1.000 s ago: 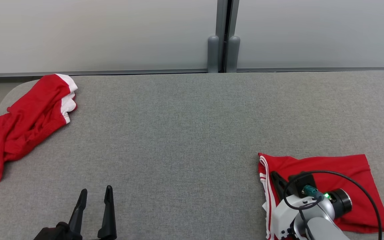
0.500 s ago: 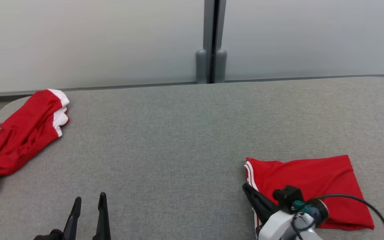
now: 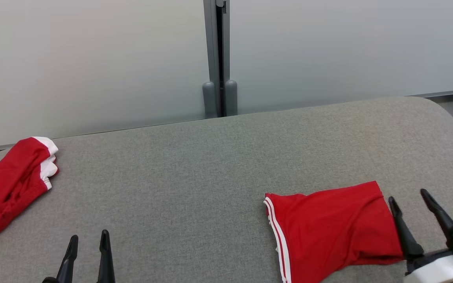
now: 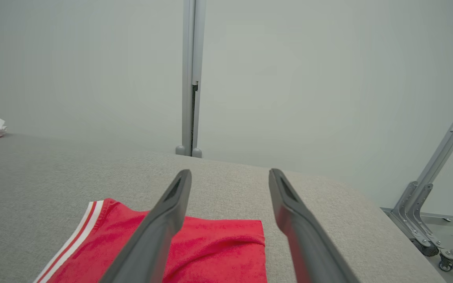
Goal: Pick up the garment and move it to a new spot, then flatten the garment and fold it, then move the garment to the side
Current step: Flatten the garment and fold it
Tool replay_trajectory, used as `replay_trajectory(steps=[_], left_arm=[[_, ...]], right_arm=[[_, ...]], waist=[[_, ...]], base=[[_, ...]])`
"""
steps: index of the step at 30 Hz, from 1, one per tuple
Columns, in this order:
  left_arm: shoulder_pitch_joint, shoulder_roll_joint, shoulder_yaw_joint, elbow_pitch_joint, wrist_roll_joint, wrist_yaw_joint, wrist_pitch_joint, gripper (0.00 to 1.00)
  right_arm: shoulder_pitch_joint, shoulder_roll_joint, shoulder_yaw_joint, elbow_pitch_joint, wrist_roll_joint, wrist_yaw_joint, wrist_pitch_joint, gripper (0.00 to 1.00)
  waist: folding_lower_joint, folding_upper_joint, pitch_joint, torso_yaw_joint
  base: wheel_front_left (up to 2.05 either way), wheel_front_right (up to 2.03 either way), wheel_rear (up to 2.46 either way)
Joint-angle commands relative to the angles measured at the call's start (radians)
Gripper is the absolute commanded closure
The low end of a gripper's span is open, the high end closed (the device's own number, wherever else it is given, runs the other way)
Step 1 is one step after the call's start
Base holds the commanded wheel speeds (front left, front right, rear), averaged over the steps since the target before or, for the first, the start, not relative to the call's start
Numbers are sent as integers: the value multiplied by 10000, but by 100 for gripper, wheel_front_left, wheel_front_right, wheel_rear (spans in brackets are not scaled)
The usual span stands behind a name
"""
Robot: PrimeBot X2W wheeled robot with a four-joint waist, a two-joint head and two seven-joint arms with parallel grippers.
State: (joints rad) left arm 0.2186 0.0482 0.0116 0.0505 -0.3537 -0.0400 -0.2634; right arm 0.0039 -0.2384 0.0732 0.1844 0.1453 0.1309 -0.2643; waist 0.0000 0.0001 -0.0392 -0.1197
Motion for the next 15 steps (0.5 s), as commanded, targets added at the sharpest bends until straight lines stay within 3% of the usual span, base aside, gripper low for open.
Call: replay_trajectory(steps=[1, 8, 15], left_arm=[[50, 44, 62, -43, 143, -41, -16, 0], [423, 36, 398, -279, 965, -25, -15, 0], [598, 40, 446, -268, 798, 56, -15, 0]], right_arm=[[100, -61, -88, -62, -11, -2, 3, 0], [1117, -71, -1826, 180, 138, -2, 1, 0], [1341, 231, -2056, 738, 155, -2, 1, 0]], waist=[[0, -1, -16, -4], [0, -1, -181, 127], [0, -1, -193, 214]], base=[[0, 0, 0], [0, 0, 0], [0, 0, 0]])
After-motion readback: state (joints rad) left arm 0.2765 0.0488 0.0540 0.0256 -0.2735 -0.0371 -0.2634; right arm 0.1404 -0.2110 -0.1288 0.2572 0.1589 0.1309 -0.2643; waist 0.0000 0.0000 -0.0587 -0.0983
